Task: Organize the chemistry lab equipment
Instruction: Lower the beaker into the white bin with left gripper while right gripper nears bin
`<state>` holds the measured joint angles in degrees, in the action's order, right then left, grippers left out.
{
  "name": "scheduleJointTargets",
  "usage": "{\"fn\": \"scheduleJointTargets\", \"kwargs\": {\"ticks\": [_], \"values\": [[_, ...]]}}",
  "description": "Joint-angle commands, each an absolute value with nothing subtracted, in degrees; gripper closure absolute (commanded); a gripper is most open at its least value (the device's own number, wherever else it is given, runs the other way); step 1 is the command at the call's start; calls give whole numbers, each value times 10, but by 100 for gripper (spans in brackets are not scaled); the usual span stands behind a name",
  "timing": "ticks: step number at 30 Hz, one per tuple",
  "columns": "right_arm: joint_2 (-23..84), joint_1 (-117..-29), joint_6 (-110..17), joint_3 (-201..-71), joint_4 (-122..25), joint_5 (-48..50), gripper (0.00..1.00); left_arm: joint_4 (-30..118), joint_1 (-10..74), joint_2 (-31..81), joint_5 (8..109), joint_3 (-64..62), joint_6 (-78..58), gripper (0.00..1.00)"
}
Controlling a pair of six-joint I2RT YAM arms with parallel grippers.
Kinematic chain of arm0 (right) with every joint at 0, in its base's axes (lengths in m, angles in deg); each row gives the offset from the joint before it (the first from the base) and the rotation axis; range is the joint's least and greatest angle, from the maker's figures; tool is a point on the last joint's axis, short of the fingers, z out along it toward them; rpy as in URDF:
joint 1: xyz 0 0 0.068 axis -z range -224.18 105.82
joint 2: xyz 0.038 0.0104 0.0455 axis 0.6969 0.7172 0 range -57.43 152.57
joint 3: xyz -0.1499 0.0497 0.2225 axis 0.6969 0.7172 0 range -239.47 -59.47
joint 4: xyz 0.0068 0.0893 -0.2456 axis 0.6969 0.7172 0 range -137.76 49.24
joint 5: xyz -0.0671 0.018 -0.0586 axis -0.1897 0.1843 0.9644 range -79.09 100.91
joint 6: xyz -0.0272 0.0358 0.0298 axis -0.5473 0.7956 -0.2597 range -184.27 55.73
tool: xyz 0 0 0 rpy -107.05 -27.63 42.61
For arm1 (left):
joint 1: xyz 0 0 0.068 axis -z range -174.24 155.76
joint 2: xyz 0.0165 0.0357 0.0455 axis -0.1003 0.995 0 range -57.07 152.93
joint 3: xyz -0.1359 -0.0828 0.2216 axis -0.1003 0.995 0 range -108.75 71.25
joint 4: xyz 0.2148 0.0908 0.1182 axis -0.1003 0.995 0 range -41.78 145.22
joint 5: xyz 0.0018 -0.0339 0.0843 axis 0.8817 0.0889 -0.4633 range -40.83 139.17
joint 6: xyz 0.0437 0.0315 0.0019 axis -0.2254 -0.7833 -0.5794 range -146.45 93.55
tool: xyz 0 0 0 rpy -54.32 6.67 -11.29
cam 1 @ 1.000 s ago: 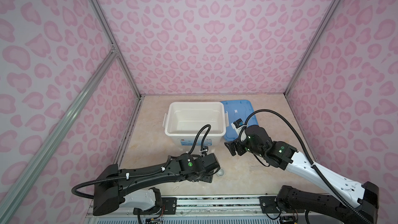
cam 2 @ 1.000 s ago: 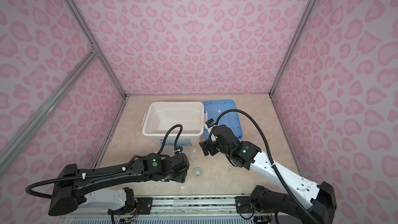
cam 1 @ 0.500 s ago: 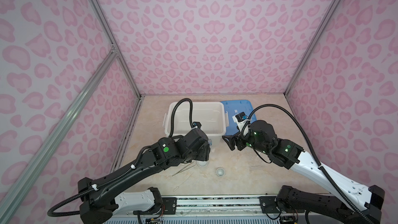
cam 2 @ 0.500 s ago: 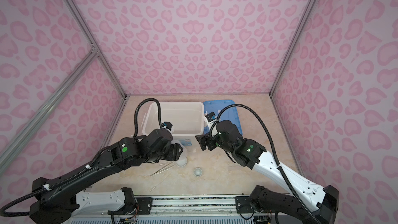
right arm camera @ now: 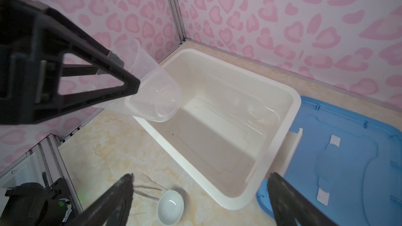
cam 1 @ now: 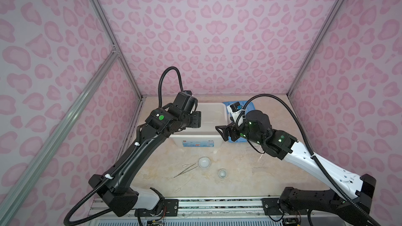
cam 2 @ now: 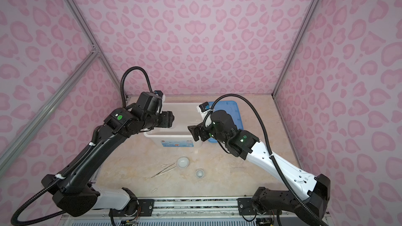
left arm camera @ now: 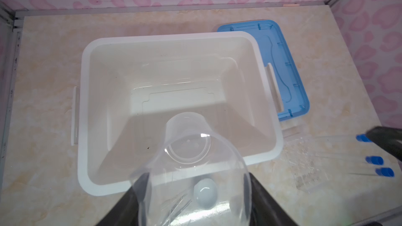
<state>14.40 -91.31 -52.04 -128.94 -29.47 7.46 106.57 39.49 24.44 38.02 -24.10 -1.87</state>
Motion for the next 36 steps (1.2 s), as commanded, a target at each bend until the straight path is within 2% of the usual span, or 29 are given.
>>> {"fn": "scheduleJointTargets", "kwargs": {"ticks": [1,6,14,22,30,36], "values": [[180,-913,-516,-1318,-308,112,3,1034,351,270,391,-233,-39,33],[241,-912,-519,-1359,-310,135,4,992,305,331,388,-218,-40,36],[284,-906,-512,-1368,-342,126,5,953,294,420,347,-221,-36,37],[303,-897,-512,-1361,-357,117,5,899,256,464,389,-208,-42,39],[318,-886,-508,-1357,-365,108,6,879,249,492,388,-200,-48,38],[324,-883,-507,-1351,-370,103,6,858,248,499,382,-177,-49,35]]}}
